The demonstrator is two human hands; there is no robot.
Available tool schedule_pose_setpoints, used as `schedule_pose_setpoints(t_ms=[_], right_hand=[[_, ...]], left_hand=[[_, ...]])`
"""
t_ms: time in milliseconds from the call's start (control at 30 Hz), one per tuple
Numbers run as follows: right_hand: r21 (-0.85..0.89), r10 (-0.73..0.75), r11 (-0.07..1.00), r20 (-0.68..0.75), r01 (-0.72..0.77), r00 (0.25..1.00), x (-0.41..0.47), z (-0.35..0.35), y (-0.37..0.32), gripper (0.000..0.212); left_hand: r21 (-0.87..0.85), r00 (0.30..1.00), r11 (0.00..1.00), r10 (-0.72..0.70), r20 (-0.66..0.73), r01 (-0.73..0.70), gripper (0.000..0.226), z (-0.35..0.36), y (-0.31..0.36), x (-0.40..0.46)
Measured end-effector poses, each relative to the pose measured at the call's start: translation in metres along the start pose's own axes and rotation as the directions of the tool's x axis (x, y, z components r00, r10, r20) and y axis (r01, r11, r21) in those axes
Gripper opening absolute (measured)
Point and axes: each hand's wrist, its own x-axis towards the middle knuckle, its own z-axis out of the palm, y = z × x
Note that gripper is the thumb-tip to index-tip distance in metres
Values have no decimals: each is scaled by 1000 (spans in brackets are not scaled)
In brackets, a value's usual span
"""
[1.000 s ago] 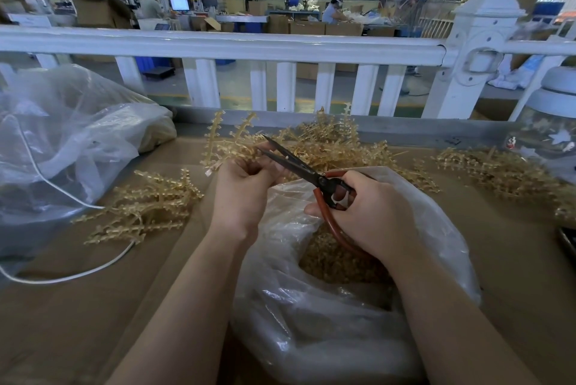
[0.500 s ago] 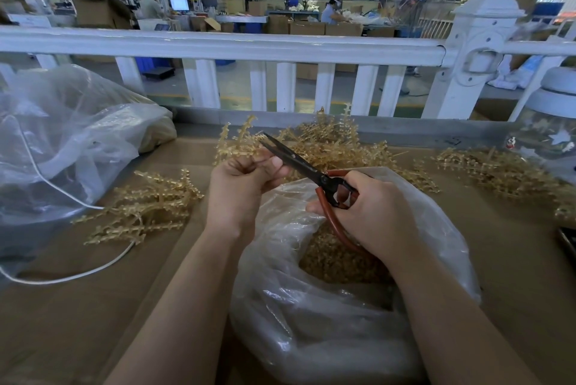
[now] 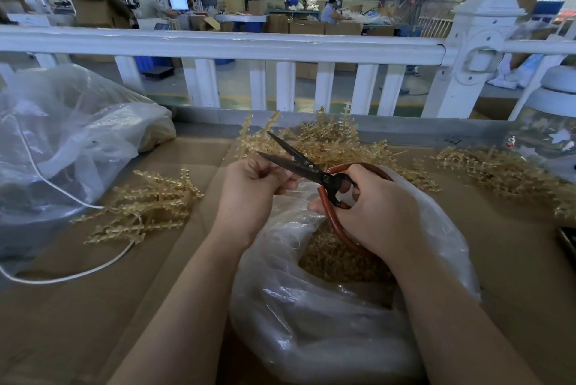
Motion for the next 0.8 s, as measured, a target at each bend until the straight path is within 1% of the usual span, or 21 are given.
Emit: schedule_pose_setpoints(t_ms=[100, 133, 300, 367, 533, 633, 800], right_hand=[[9, -21, 1000, -3, 21, 1000, 0, 1, 0, 55], [17, -24, 1000, -5, 24, 1000, 0, 1, 0, 55], [32, -12, 999, -3, 12, 1000, 0, 2, 2, 70], [33, -12, 999, -1, 12, 1000, 1, 3, 2, 71], [41, -32, 999, -11, 32, 999, 1, 4, 3, 71], [46, -9, 999, 9, 9, 1000, 0, 3, 2, 73], [45, -1, 999, 31, -1, 1000, 0, 1, 1, 68]], left_hand=[[-20, 1000, 1000, 2, 18, -2, 25, -1, 0, 0], [-29, 1000, 1000, 0, 22, 0, 23, -1, -1, 1], [-51, 1000, 999, -12, 26, 14, 17, -1, -2, 2], [-54, 1000, 998, -23, 17, 24, 14, -2, -3, 3], [-39, 1000, 999, -11, 24, 12, 16, -3, -5, 4], [-48, 1000, 999, -13, 23, 14, 11, -2, -6, 4], [-8, 995, 999, 37, 95, -37, 14, 0, -5, 2]])
